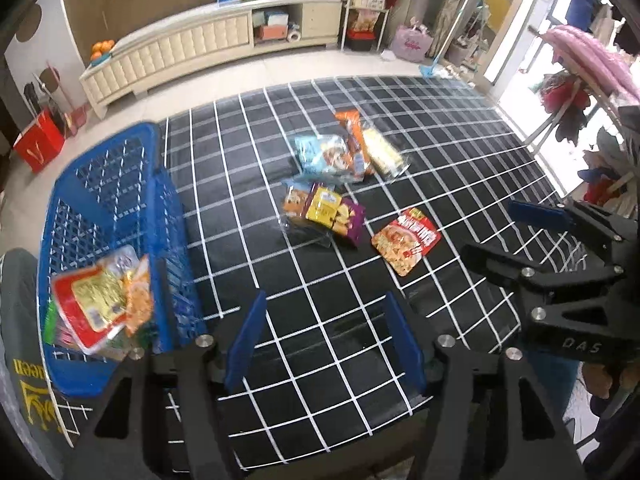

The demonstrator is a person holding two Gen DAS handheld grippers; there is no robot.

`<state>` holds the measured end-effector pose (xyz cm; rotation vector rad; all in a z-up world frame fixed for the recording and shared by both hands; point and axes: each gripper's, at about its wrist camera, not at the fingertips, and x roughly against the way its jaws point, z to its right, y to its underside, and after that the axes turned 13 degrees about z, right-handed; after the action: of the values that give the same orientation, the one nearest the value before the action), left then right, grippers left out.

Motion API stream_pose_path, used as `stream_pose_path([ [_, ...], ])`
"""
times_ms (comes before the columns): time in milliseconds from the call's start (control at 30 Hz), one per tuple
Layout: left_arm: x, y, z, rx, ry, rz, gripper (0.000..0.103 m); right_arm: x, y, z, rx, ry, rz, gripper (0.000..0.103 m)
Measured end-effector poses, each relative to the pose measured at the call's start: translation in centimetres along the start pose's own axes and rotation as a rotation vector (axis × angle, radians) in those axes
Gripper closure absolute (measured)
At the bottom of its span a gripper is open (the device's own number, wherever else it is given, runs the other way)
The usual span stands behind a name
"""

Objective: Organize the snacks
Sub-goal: 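Move both open tools back over the snack pile, then grasp the purple-yellow chips bag with the right tool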

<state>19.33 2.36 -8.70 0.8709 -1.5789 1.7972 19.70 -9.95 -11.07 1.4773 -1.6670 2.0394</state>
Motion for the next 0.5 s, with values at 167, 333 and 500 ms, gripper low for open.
stream_pose_path([
  [167,-2.8,0.6,0.1,-0.001,-0.020,-0.048,0.042,-3.5,0.7,0.8,0.045,-0.019,-0.039,0.021],
  [333,-5.8,0.7,-0.7,0.024,-0.079,-0.051,0.042,-7.1,1.3,1.6,0.059,-0.069,-0.071,0.021],
  [500,-9.3,0.9,-1.6,0.054,-0.103,-0.085,0.042,-10.3,0.6,1.5,0.149,-0.084,-0.077,0.021],
])
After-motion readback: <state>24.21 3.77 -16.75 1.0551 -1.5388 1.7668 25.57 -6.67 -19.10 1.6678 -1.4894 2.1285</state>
